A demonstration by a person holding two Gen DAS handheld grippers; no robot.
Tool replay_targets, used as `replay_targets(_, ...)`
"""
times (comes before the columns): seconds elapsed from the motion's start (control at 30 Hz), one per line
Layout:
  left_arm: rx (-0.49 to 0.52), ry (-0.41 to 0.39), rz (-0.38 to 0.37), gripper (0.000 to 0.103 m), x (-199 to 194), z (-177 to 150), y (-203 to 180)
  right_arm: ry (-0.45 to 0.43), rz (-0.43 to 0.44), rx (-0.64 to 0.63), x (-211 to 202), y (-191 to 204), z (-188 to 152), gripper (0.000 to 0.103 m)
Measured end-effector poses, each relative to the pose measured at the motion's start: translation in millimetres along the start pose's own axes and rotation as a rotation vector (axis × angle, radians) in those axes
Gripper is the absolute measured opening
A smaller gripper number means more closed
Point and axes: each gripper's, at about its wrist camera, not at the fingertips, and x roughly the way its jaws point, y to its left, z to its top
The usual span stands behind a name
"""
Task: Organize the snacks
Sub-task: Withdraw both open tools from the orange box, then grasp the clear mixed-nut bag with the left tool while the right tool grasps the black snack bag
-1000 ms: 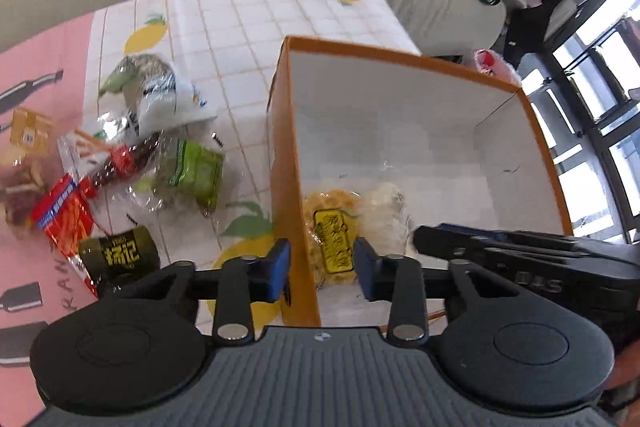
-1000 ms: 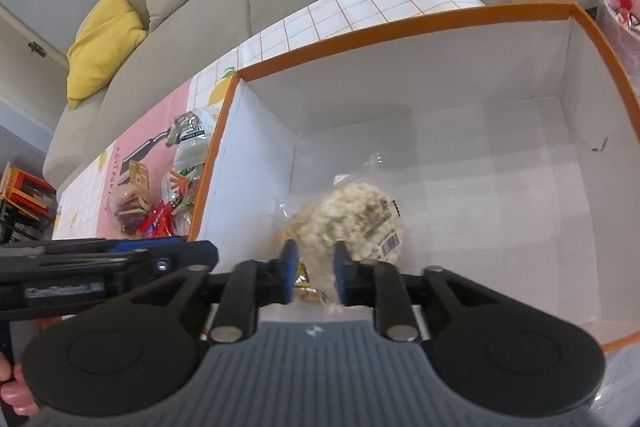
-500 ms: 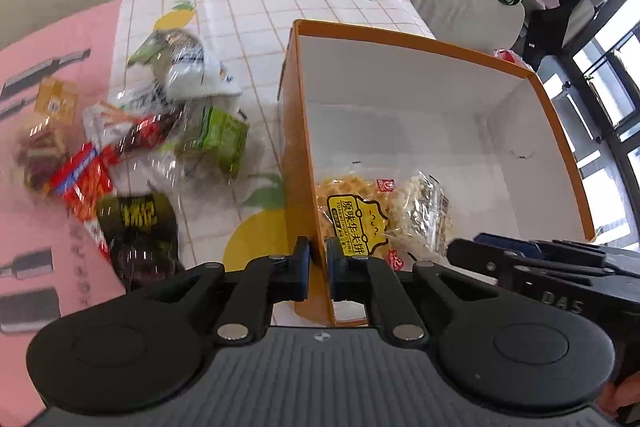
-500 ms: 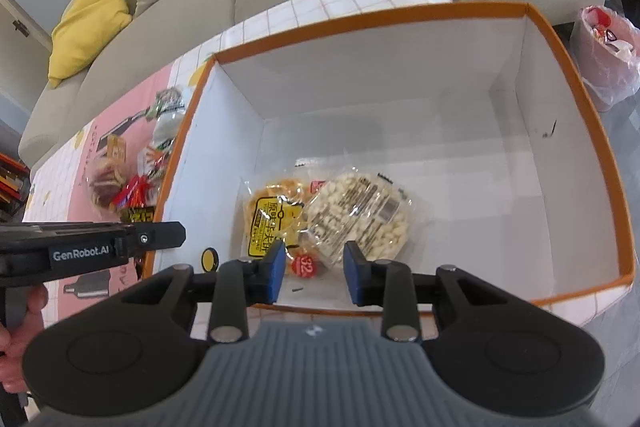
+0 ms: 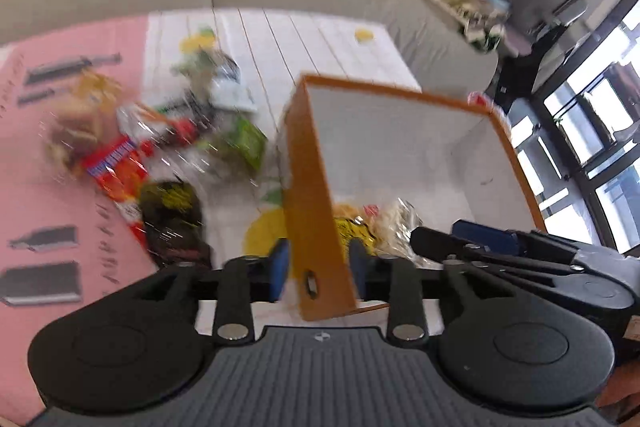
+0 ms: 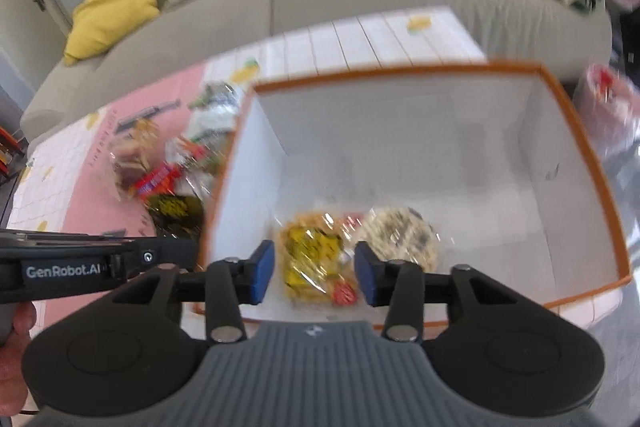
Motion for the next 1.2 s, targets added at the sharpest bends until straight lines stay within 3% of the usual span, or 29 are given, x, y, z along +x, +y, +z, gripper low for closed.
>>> replay_targets(0.2,0.135,-0.105,0.043,0.063,-41.9,-9.1,40.5,-0.160,0.026,-0.075,-25.6,56.8,-1.5,0.063)
replay_targets(0.4,0.357,-0.253,0.201,0.063,-65.0,-34.9,101.8,-0.209,0.089,-0.041,-23.7,100.2,-14.9,0.070)
replay_targets(0.53,0.492,-0.271,0.294,0.063,-65.9,-56.2,156.1,-0.186,0.093,-0.026,-16.1,123.1,-18.8,0.070)
replay_targets(0.63,0.505,-0.276,0.318,0.063,-68.2,-66.7,200.4,-0.176,0.062,-0.047,-12.8,141.6,-21.2,0.070)
replay_targets(0.77,0.507,-0.274,0.433,0.063,-70.6,-82.0,255.3,-0.159,0.012,-0.065,-8.0,157.4,-22.6,0.070)
replay_targets(0.87,0.483,-0.244,0.475,0.062,-76.8,-93.7,288.6,-0.148,-0.006,-0.074,-2.8,167.9,-21.2,0.070)
replay_targets(1.2,0.502,-0.191,0.589,0.062,-94.7,-128.9,361.7,-0.131,-0.061,-0.131,17.3,211.7,-22.5,0.070)
